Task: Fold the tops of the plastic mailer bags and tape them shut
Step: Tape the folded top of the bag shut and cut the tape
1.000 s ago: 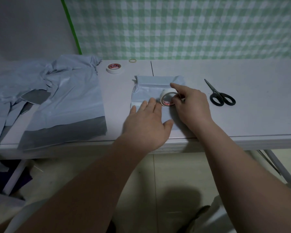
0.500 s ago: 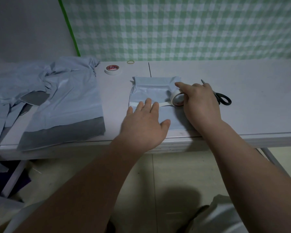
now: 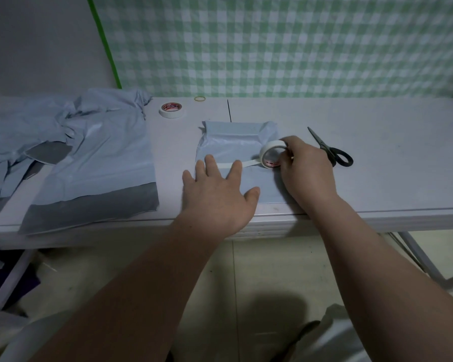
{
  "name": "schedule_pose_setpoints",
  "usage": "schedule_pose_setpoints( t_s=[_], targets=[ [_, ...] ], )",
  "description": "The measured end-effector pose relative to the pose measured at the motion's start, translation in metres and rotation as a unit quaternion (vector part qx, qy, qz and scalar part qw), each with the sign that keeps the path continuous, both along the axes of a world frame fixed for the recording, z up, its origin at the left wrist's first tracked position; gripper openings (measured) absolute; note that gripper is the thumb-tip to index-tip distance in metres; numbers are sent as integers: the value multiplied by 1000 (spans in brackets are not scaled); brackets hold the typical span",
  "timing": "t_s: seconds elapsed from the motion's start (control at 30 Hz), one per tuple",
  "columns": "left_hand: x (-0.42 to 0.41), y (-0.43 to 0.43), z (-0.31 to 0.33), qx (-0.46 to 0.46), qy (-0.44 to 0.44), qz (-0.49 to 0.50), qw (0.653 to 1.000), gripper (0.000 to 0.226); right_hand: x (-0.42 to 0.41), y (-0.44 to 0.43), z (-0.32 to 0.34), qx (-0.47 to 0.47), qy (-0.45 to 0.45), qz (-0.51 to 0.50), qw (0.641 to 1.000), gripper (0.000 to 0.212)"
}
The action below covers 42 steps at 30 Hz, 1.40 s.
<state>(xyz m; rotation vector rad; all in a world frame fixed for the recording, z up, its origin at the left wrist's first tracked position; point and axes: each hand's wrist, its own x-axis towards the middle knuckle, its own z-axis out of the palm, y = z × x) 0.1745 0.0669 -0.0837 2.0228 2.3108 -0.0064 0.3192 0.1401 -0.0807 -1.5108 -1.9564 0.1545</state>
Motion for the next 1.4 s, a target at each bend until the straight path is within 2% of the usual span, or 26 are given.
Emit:
schedule_pose_setpoints(
  t_s=[0.07, 0.6, 0.83, 1.0, 1.13, 1.23, 1.33, 1.4],
  targets=[
    [0, 0, 1, -7, 3, 5, 1000, 68, 0, 0, -1, 8, -25, -10, 1000, 26],
    [2, 1, 13, -55, 19, 19, 998, 61, -9, -8, -1, 81, -170, -44, 981, 47],
    [13, 9, 23, -88, 28, 23, 995, 59, -12, -7, -4, 137, -191, -39, 971, 47],
    [17, 11, 26, -50, 67, -42, 996, 61, -11, -5, -6, 150, -165, -29, 974, 50],
    [21, 12, 22, -14, 10, -116, 993, 62, -8, -2, -9, 168, -129, -19, 977, 50],
    [21, 10, 16, -16, -31, -114, 993, 63, -4, 3, -10, 82, -84, 11, 993, 49],
    [22, 9, 14, -23, -40, -105, 993, 65, 3, 5, -7, 2, 43, 45, 998, 43],
    [24, 10, 13, -24, -35, -99, 994, 66, 5, 5, -5, -13, 83, 59, 995, 39]
  ],
)
